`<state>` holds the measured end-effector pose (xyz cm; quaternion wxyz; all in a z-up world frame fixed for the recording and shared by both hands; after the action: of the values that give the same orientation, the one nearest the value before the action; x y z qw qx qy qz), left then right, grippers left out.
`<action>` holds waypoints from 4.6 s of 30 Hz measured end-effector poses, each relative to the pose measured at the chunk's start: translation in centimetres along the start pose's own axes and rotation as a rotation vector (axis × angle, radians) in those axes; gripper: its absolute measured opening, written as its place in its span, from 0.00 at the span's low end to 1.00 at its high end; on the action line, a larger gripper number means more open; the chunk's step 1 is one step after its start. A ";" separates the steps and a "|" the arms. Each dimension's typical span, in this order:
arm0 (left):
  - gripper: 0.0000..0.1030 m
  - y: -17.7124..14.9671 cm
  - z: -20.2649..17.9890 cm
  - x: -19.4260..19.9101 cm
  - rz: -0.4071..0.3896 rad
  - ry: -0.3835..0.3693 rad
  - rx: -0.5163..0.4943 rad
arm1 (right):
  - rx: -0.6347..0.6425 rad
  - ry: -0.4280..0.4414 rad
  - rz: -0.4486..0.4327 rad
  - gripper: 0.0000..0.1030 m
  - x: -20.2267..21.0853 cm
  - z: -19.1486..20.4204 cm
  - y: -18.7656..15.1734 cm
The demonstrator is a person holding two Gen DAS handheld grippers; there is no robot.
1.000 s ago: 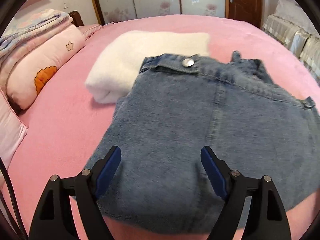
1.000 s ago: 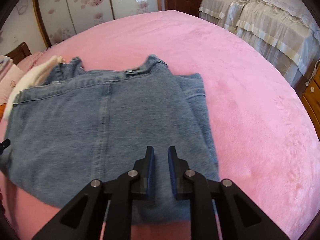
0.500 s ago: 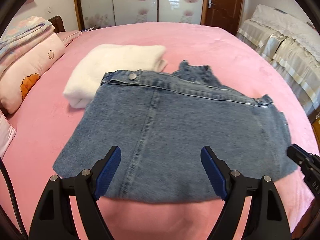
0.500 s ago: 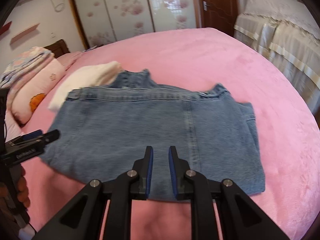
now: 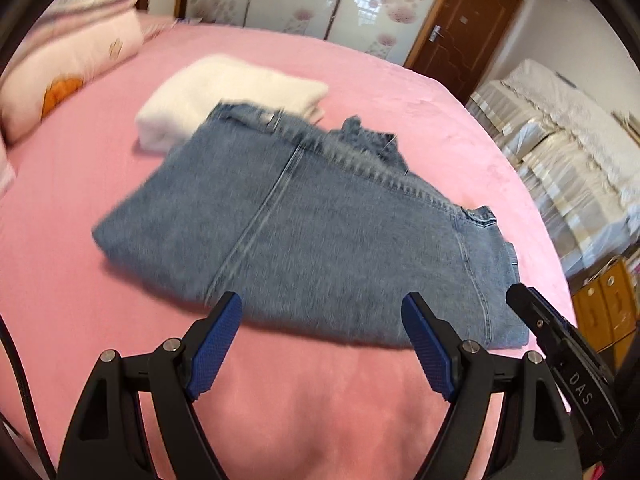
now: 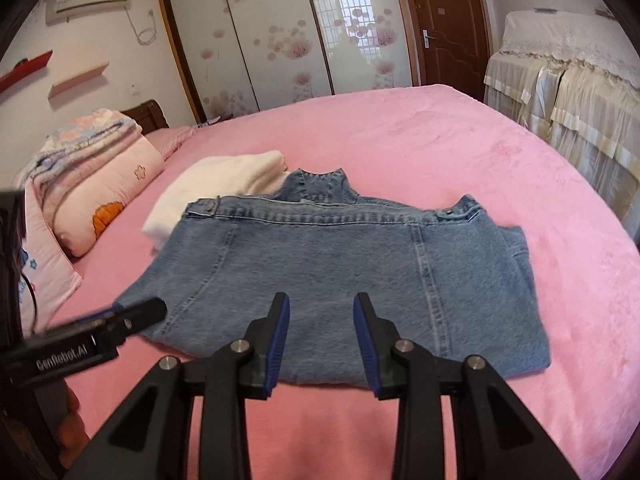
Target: Fold large clothes
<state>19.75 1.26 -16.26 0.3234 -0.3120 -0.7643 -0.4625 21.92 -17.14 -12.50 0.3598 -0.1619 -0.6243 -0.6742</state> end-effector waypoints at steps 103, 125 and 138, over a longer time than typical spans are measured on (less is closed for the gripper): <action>0.69 -1.7 -9.7 -9.5 0.051 -0.143 -0.233 | -0.410 0.004 0.117 0.32 1.1 -22.4 -7.3; 0.69 -1.0 -8.0 -13.1 0.128 -0.149 -0.101 | -0.689 0.181 0.197 0.44 -2.0 -22.5 -11.8; 0.69 -1.0 -9.5 -13.4 0.118 -0.140 -0.120 | -0.480 0.127 0.125 0.18 -2.5 -21.4 -7.5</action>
<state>28.84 -10.10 -23.81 0.2767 -0.4069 -0.7361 -0.4647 23.40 -37.27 -23.18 0.3906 -0.2383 -0.4112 -0.7884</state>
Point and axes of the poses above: each gripper's, at about its wrist camera, not at the fingertips, and x roughly against the way its jaws point, z to its left, y to its top, the point moved 7 cm from there along -x, roughly the way its jaws point, and after that the axes turned 7 degrees about x, right-handed, at the moved point
